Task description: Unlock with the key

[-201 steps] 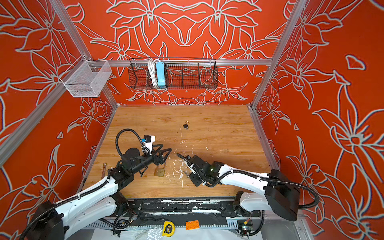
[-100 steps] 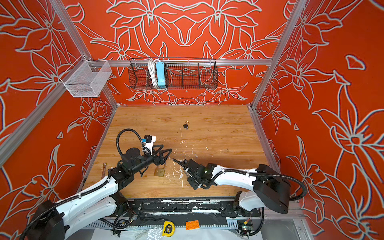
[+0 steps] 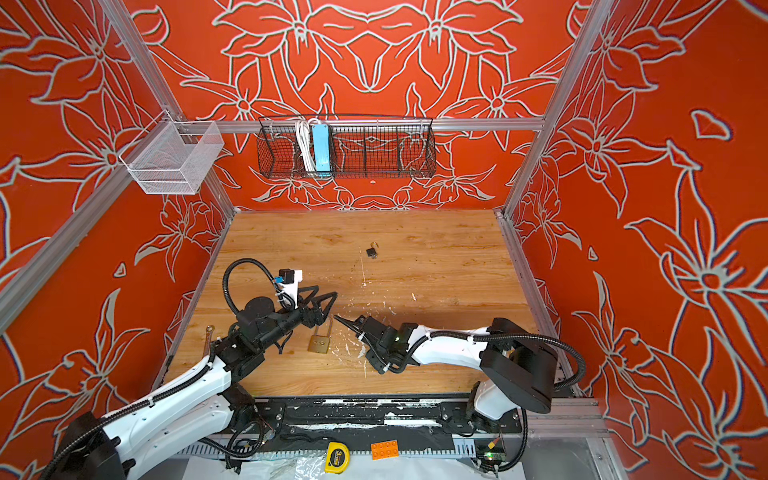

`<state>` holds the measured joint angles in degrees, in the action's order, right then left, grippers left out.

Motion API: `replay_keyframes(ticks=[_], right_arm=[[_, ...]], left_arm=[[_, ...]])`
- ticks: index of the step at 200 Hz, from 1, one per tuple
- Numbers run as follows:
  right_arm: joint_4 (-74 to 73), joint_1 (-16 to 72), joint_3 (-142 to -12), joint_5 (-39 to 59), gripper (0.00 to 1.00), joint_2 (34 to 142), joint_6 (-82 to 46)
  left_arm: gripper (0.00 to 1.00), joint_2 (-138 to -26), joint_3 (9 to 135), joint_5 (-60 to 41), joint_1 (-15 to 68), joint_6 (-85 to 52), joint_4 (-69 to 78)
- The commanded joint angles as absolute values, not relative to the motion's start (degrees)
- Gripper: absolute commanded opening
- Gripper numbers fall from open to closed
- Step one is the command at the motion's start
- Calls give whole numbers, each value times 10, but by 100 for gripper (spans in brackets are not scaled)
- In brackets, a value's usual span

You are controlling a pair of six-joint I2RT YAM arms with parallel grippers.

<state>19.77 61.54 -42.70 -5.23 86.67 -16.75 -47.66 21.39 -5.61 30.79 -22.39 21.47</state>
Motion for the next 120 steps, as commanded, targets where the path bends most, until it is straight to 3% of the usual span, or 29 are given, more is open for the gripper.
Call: replay_keyframes(ticks=[1, 27, 68, 106, 120], right_arm=[[203, 618, -437, -76, 40, 885, -169], [206, 619, -442, -72, 27, 891, -168], [216, 619, -440, -78, 18, 879, -167], [229, 619, -442, -90, 0, 858, -161], [236, 618, -447, -93, 0, 851, -154]], left_arm=[[82, -466, 204, -43, 302, -235, 212], [82, -466, 202, -44, 299, -238, 213], [82, -467, 200, -48, 296, -241, 215], [83, -469, 200, -51, 295, -242, 219], [83, -472, 200, -52, 295, -243, 220]])
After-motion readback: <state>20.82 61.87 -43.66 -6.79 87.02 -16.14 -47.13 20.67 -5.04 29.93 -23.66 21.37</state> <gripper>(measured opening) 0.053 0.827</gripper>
